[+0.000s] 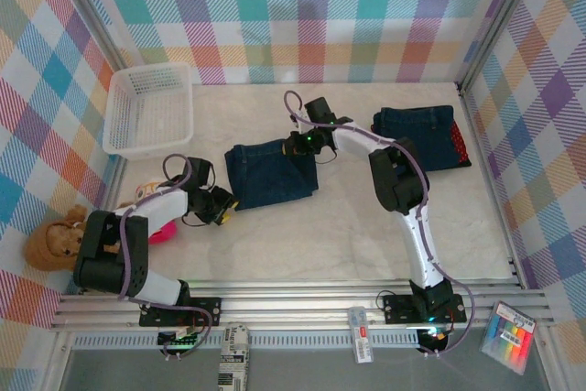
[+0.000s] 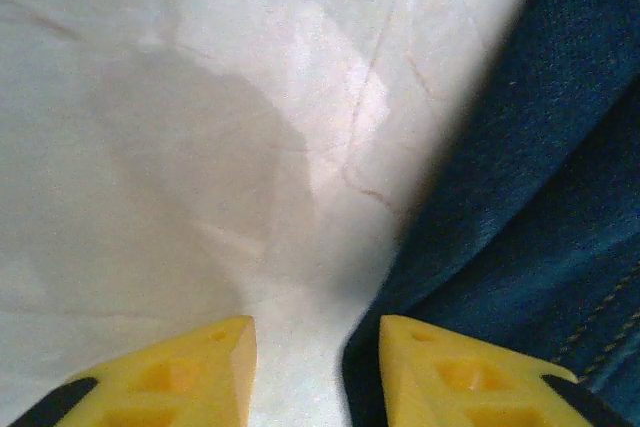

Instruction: Fold and stack the skirts

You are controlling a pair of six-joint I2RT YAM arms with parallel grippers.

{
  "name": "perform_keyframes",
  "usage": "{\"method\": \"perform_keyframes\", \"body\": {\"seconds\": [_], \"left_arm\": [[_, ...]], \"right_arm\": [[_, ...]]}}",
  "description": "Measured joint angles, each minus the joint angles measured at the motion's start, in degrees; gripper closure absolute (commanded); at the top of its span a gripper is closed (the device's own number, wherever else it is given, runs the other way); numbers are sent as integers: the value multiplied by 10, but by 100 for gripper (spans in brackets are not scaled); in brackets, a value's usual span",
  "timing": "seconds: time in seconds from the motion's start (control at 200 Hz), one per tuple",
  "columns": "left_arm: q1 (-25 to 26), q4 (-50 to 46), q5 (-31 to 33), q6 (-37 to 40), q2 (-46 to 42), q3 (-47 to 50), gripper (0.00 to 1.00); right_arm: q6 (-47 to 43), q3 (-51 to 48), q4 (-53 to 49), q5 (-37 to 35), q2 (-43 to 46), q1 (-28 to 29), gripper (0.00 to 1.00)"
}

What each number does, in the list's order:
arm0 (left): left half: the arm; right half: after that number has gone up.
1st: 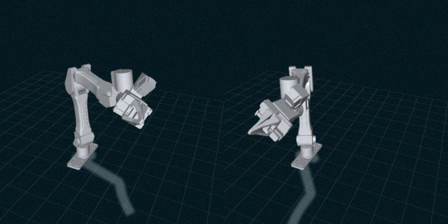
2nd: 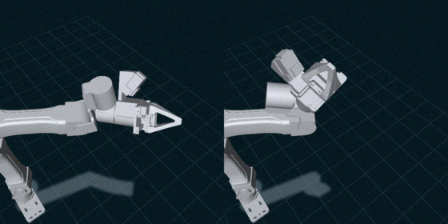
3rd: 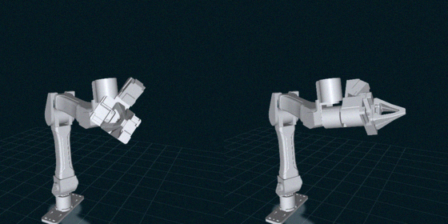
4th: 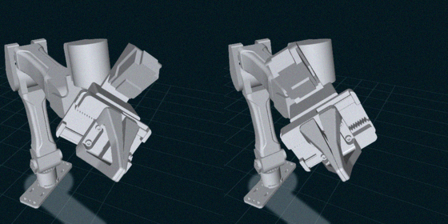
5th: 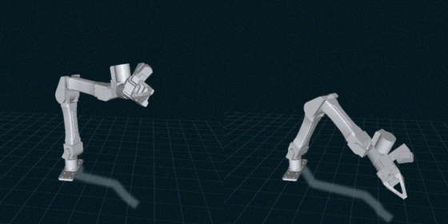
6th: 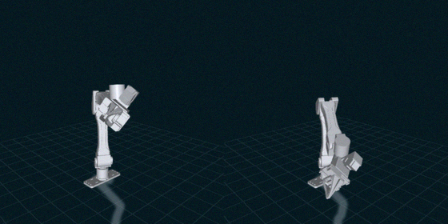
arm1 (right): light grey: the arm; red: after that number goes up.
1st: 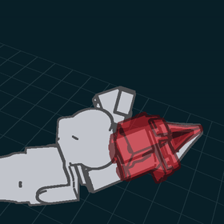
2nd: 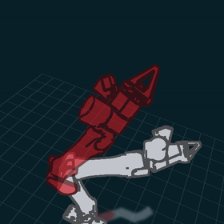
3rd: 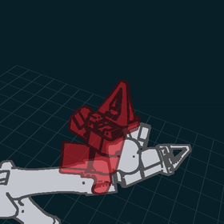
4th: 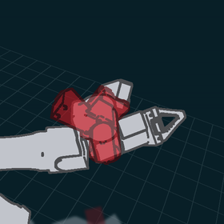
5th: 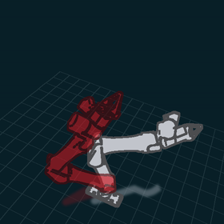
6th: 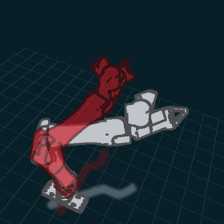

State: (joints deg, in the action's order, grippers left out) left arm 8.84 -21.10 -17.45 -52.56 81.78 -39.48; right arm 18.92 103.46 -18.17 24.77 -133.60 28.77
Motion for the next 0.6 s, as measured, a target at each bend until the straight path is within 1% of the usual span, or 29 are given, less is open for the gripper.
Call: {"method": "perform_keyframes", "body": {"seconds": [0.09,0.16,0.22,0.265,0.335,0.435,0.535,0.6], "left_arm": [[0,-61,43,19,-55,-25,46],[0,-85,61,43,-93,-65,40],[1,-87,58,67,-102,-107,40],[4,-82,45,83,-93,-141,42],[10,-60,19,100,-51,-188,46],[22,-26,-17,108,48,-246,53],[26,2,-50,104,160,-294,57],[27,7,-64,104,220,-325,57]], "right_arm": [[-2,10,0,6,0,-2,93],[-2,13,1,10,0,-3,93],[-2,13,0,13,0,-4,93],[-2,13,0,15,0,-4,93],[-2,13,1,19,0,-4,93],[-2,13,1,26,0,-3,92],[-2,16,1,35,0,-3,92],[-4,20,0,41,0,-3,92]]}}
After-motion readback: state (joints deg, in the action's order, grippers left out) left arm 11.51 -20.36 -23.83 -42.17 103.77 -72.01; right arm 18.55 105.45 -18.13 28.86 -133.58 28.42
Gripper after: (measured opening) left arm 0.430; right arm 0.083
